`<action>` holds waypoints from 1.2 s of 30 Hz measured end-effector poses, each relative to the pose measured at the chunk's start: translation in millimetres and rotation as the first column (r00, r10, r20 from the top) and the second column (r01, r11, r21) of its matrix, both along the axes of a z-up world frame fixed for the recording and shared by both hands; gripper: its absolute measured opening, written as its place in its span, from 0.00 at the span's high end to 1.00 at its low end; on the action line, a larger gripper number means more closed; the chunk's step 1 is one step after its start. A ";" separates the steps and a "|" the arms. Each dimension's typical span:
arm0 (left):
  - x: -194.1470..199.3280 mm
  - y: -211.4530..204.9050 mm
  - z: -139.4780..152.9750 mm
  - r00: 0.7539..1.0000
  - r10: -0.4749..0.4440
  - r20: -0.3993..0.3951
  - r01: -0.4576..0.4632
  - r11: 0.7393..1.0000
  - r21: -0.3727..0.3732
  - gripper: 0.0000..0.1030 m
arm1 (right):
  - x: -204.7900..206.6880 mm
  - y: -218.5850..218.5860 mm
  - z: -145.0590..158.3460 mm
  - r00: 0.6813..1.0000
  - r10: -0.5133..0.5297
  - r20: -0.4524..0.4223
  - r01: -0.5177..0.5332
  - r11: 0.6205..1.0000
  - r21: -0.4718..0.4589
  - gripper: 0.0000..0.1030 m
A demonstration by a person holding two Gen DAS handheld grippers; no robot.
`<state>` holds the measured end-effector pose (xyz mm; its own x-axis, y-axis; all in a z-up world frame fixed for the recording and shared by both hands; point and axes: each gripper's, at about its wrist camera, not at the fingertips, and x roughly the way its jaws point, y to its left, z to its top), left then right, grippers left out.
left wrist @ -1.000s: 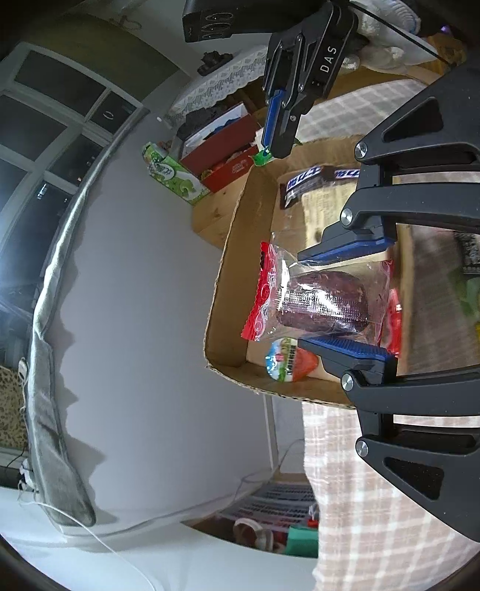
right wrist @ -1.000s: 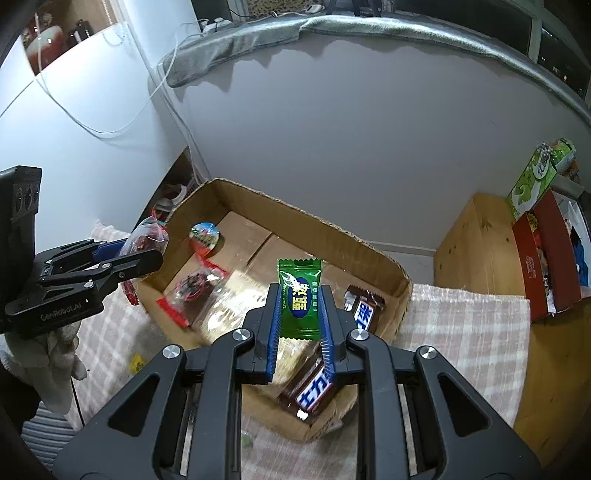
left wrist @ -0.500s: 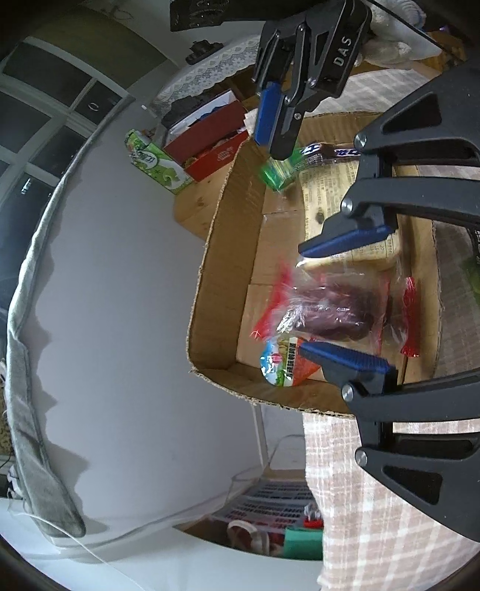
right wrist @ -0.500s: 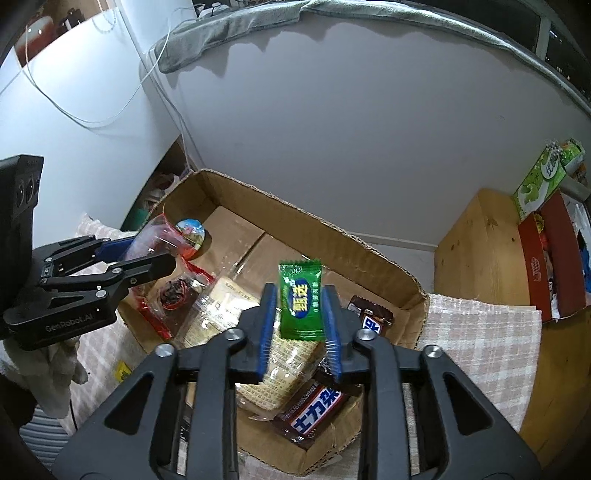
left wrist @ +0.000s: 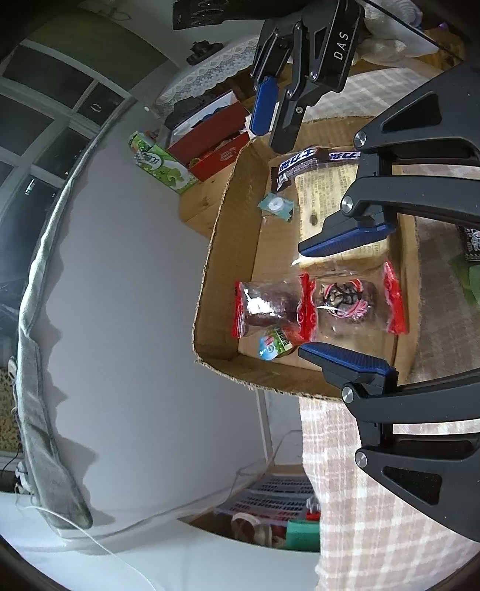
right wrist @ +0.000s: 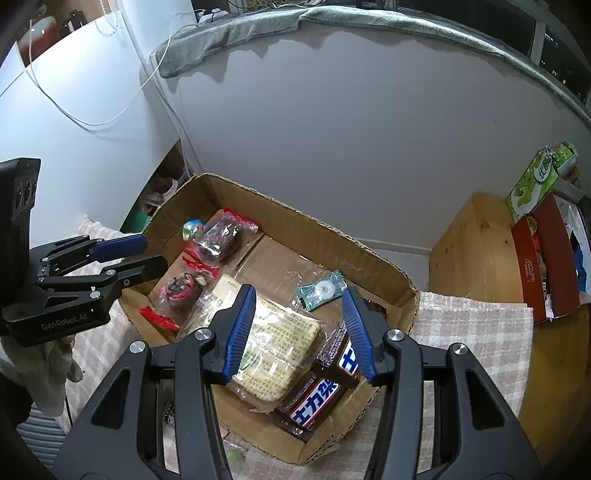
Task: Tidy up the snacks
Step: 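Withdraw both grippers from the box toward the remaining candies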
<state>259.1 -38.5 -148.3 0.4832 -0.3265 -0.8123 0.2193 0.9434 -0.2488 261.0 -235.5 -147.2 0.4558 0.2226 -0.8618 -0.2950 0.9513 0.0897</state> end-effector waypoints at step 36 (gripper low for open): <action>-77.5 41.3 -62.3 0.976 -0.073 -0.205 0.058 0.995 -0.076 0.57 | -153.0 -19.3 -27.7 0.991 -0.038 -0.126 0.048 0.996 0.080 0.51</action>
